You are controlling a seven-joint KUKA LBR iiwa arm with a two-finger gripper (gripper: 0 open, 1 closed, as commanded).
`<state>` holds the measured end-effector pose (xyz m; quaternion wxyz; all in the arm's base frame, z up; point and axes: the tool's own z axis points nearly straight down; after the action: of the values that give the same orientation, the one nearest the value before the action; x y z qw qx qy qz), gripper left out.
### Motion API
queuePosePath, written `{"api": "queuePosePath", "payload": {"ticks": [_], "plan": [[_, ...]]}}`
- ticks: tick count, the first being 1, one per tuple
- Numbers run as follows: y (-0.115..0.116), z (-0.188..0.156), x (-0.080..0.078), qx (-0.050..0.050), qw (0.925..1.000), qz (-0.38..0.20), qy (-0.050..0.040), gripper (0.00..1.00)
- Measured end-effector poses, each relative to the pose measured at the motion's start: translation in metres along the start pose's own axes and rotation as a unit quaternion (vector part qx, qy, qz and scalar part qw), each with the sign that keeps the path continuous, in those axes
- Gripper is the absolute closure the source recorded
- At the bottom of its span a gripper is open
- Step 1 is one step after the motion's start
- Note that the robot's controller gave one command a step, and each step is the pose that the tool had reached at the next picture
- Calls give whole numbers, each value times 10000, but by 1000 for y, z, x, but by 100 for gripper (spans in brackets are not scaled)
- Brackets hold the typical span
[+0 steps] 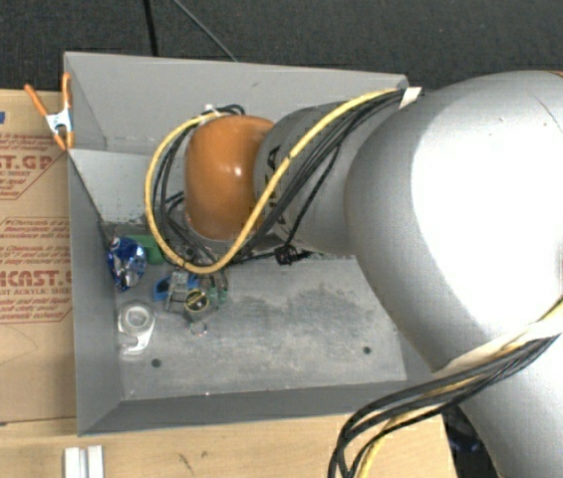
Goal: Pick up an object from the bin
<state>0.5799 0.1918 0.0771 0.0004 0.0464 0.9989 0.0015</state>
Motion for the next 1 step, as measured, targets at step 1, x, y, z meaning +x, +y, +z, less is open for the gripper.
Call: {"api": "queuePosePath", "payload": {"ticks": [1], "plan": [[-13, -99, 11, -14, 10000, 21, -36, 100]]}}
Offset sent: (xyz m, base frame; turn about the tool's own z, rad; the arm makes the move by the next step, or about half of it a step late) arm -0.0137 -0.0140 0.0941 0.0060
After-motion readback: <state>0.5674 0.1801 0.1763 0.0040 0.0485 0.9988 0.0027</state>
